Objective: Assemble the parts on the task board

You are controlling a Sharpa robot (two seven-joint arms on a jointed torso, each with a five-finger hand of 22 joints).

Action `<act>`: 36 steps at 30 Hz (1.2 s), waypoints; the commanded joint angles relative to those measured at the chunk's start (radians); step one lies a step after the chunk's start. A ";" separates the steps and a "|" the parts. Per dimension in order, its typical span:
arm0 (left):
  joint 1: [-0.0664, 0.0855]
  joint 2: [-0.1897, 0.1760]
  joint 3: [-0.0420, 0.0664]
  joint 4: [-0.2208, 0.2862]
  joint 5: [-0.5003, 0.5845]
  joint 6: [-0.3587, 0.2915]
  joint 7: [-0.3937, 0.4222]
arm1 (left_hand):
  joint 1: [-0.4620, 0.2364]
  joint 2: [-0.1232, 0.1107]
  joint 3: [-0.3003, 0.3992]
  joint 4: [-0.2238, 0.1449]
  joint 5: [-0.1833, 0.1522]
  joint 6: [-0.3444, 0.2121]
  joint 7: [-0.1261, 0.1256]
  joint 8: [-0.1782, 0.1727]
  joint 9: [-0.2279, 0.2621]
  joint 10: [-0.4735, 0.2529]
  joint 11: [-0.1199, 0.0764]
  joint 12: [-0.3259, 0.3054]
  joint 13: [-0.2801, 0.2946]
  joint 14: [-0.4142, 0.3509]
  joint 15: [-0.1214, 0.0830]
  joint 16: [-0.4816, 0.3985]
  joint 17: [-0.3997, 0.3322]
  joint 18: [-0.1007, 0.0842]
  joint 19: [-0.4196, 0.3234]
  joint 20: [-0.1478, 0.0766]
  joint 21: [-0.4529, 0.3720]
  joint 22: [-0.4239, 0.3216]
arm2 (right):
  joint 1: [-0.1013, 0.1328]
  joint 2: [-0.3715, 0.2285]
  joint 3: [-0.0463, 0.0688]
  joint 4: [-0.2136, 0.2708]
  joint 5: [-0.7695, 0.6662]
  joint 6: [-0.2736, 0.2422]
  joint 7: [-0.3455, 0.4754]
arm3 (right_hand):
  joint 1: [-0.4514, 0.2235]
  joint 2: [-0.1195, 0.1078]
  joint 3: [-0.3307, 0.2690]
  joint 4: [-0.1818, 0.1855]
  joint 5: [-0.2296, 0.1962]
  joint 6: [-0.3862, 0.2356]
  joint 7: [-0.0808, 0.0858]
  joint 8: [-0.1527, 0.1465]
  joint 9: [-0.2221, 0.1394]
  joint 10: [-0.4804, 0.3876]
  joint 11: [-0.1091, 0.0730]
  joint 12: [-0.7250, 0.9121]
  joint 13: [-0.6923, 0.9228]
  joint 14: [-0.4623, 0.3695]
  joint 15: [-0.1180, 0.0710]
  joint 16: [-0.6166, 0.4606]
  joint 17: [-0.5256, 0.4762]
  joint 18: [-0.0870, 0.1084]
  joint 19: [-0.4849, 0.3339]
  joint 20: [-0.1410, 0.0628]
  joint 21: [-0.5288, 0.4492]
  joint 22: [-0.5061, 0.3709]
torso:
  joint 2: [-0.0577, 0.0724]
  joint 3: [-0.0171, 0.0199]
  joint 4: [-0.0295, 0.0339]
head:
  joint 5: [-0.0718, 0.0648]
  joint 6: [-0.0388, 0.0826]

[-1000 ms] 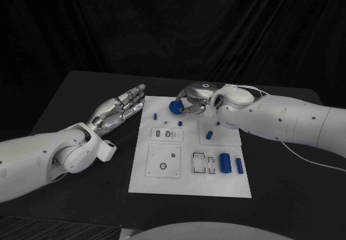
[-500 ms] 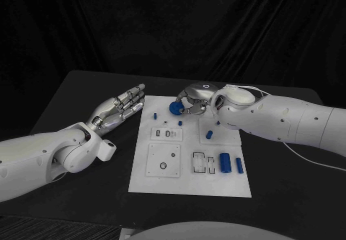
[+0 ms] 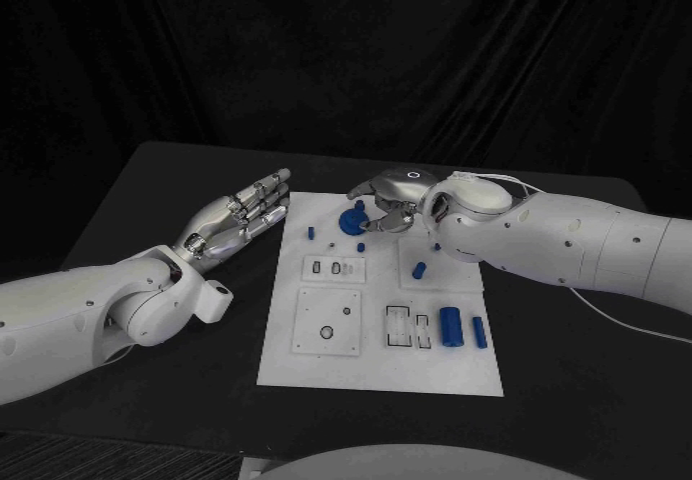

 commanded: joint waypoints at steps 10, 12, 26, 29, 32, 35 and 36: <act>0.000 0.003 0.001 0.002 0.004 0.011 0.089 | 0.013 0.000 0.007 0.001 0.005 0.000 0.008 0.001 0.001 0.000 0.010 -0.003 -0.002 0.000 0.002 -0.004 -0.001 0.011 0.001 0.008 -0.006 -0.002 | -0.001 0.001 0.000 -0.002 -0.003 -0.001 -0.021 | 0.001 0.009 -0.006 -0.001 -0.013 -0.028 -0.007 -0.002 -0.013 0.105 -0.010 0.004 0.264 0.079 -0.009 -0.007 0.141 -0.009 0.041 -0.009 -0.010 0.200 | 0.000 -0.0004 0.0003 | -0.001 0.003; 0.000 0.002 0.001 0.002 0.004 0.011 0.089 | 0.013 0.000 0.007 0.001 0.005 0.000 0.008 0.001 0.001 0.000 0.010 -0.003 -0.002 0.000 0.002 -0.004 -0.001 0.011 0.001 0.008 -0.006 -0.002 | -0.001 0.000 0.000 -0.001 -0.003 -0.010 -0.019 | 0.001 0.012 -0.006 0.001 -0.014 -0.020 -0.009 0.000 -0.013 0.105 -0.012 0.004 0.264 0.079 -0.010 -0.007 0.141 -0.009 0.041 -0.010 -0.010 0.201 | 0.000 -0.0003 0.0002 | 0.000 0.004; 0.000 0.001 0.001 0.005 0.004 0.008 0.090 | 0.015 0.000 0.009 0.000 0.007 0.001 0.009 0.001 0.002 0.000 0.010 -0.003 -0.002 0.000 0.001 -0.004 -0.001 0.011 0.001 0.008 -0.006 -0.002 | 0.079 -0.189 0.000 0.165 -0.003 -0.106 -0.031 | -0.013 0.022 -0.043 0.034 -0.235 0.313 -0.045 0.090 0.032 0.105 -0.042 0.004 0.264 0.080 -0.035 -0.006 0.140 -0.012 0.049 -0.033 -0.003 0.209 | 0.000 0.0002 -0.0006 | 0.003 0.014; 0.000 0.002 0.001 0.004 0.004 0.008 0.091 | 0.015 0.000 0.009 0.000 0.007 0.001 0.009 0.001 0.002 0.000 0.010 -0.003 -0.002 0.000 0.001 -0.004 -0.001 0.012 0.001 0.008 -0.006 -0.002 | 0.104 -0.263 0.000 0.225 -0.003 -0.099 -0.055 | -0.013 0.015 -0.054 0.043 -0.262 0.324 -0.056 0.087 0.030 0.105 -0.051 0.004 0.264 0.081 -0.042 -0.005 0.140 -0.013 0.052 -0.039 0.003 0.212 | -0.001 -0.0004 -0.0001 | 0.002 0.017; 0.000 0.004 0.001 0.004 0.004 0.008 0.092 | 0.015 0.000 0.009 0.000 0.007 0.001 0.009 0.001 0.002 0.000 0.010 -0.003 -0.002 0.000 0.001 -0.004 -0.001 0.012 0.001 0.008 -0.006 -0.002 | 0.117 -0.329 0.000 0.274 -0.003 -0.090 -0.077 | -0.017 0.011 -0.065 0.057 -0.271 0.308 -0.061 0.071 0.020 0.105 -0.056 0.004 0.264 0.078 -0.047 -0.016 0.122 -0.014 0.053 -0.044 0.004 0.213 | -0.002 -0.0009 0.0023 | -0.005 0.024; 0.000 0.005 0.001 0.004 0.004 0.011 0.094 | 0.016 0.000 0.009 -0.001 0.008 0.001 0.009 0.001 0.002 0.000 0.009 -0.003 -0.002 0.000 0.001 -0.004 -0.001 0.012 0.001 0.009 -0.006 -0.002 | 0.120 -0.388 0.000 0.310 -0.003 -0.072 -0.102 | -0.024 0.002 -0.080 0.084 -0.295 0.292 -0.064 0.053 0.007 0.105 -0.060 0.004 0.264 0.072 -0.051 -0.034 0.091 -0.013 0.052 -0.049 0.001 0.213 | -0.001 -0.0008 -0.0003 | -0.003 0.033; -0.001 0.005 0.001 0.004 0.004 0.011 0.094 | 0.016 0.000 0.009 -0.001 0.008 0.001 0.009 0.001 0.002 0.000 0.009 -0.003 -0.002 0.000 0.001 -0.004 -0.001 0.012 0.001 0.009 -0.006 -0.002 | 0.119 -0.402 0.000 0.316 -0.003 -0.068 -0.108 | -0.025 0.001 -0.080 0.086 -0.296 0.292 -0.065 0.052 0.007 0.105 -0.061 0.004 0.264 0.072 -0.052 -0.034 0.090 -0.013 0.052 -0.050 0.001 0.213 | -0.002 -0.0013 -0.0013 | -0.001 0.034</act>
